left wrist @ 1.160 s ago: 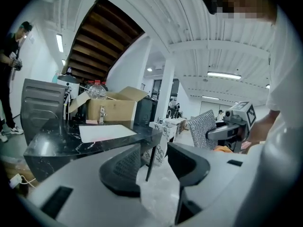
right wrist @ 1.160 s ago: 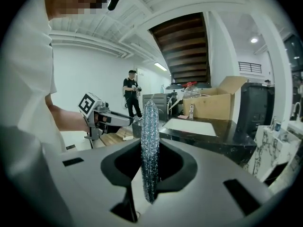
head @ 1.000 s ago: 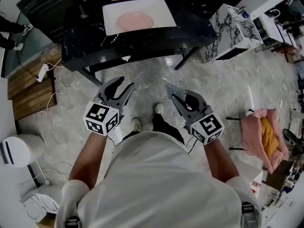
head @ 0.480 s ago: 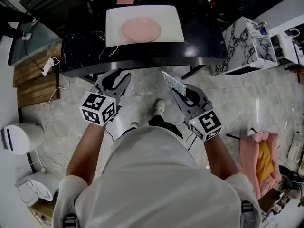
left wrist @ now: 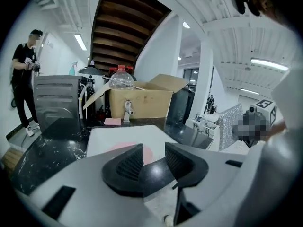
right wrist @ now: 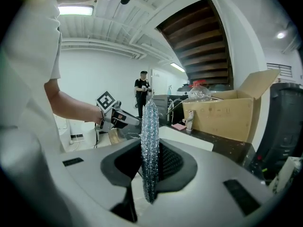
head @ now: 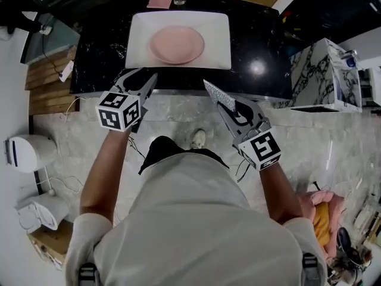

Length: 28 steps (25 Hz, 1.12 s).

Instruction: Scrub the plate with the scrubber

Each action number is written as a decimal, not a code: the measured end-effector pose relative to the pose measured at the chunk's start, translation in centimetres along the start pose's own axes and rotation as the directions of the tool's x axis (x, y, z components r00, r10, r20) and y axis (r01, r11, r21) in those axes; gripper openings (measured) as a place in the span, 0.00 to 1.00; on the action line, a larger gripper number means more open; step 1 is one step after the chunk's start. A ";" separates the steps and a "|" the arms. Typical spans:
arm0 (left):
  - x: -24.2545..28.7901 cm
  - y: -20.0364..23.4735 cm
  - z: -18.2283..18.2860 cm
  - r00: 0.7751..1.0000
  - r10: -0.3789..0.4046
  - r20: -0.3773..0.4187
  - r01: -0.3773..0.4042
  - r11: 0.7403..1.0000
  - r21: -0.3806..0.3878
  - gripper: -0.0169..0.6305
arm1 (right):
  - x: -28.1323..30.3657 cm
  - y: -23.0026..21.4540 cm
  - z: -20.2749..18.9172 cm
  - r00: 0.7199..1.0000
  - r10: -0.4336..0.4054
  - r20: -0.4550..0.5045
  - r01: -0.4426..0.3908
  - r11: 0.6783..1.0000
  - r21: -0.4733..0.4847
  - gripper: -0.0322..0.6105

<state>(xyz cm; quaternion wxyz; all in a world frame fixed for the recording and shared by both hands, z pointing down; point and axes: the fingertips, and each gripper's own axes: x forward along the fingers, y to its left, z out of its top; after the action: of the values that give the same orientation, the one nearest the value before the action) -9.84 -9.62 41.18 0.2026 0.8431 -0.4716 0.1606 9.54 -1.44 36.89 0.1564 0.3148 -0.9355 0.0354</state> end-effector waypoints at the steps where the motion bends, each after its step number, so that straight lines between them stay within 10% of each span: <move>1: 0.9 0.7 0.0 1.000 0.011 -0.014 -0.011 1.000 -0.008 0.25 | 0.3 -0.8 -0.1 1.000 0.007 -0.003 -0.007 1.000 -0.006 0.17; 28: 23.8 19.1 -4.7 0.880 0.064 -0.471 -0.015 0.994 0.106 0.25 | 15.6 -10.2 -0.9 0.989 -0.020 -0.145 0.017 1.000 -0.026 0.17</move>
<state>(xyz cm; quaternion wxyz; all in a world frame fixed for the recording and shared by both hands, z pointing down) -14.68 -33.70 59.85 0.2662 0.7774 -0.4163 0.3892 4.11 -18.44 42.34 0.2282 0.3181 -0.9191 0.0451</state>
